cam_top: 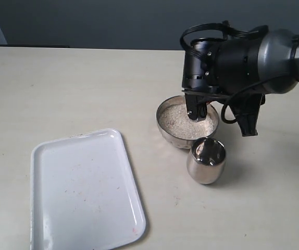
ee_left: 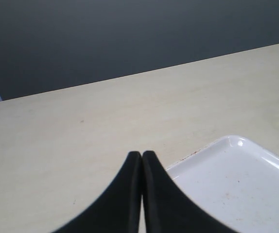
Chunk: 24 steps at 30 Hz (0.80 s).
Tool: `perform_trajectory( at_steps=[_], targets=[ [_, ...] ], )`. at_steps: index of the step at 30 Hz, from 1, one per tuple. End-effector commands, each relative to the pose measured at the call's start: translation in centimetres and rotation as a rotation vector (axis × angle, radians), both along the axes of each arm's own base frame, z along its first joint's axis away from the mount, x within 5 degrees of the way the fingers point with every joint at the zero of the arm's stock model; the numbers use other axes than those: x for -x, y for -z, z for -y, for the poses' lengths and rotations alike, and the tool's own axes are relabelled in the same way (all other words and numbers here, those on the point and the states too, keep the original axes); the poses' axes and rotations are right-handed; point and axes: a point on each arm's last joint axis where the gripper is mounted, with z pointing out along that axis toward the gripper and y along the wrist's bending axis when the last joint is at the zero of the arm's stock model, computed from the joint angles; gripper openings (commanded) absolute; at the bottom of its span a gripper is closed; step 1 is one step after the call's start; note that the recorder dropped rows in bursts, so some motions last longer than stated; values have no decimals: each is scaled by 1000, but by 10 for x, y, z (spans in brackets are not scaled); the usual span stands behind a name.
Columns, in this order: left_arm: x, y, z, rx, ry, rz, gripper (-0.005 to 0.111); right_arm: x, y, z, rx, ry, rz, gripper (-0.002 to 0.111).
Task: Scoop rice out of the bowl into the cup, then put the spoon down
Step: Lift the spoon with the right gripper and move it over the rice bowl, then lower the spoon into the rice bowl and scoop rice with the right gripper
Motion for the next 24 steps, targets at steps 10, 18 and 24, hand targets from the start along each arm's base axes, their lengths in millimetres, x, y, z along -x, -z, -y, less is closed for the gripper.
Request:
perform_trajectory(
  at_steps=[10,18,24],
  targets=[
    [0,-2,0,9,1,19,1,-4,23,-4,49,8,-30,-1],
    [0,-2,0,9,1,19,1,-3,26,-5,40,25,-34,-1],
    [0,-2,0,9,1,19,1,0,28,-5,15,54,-63,-1]
  ],
)
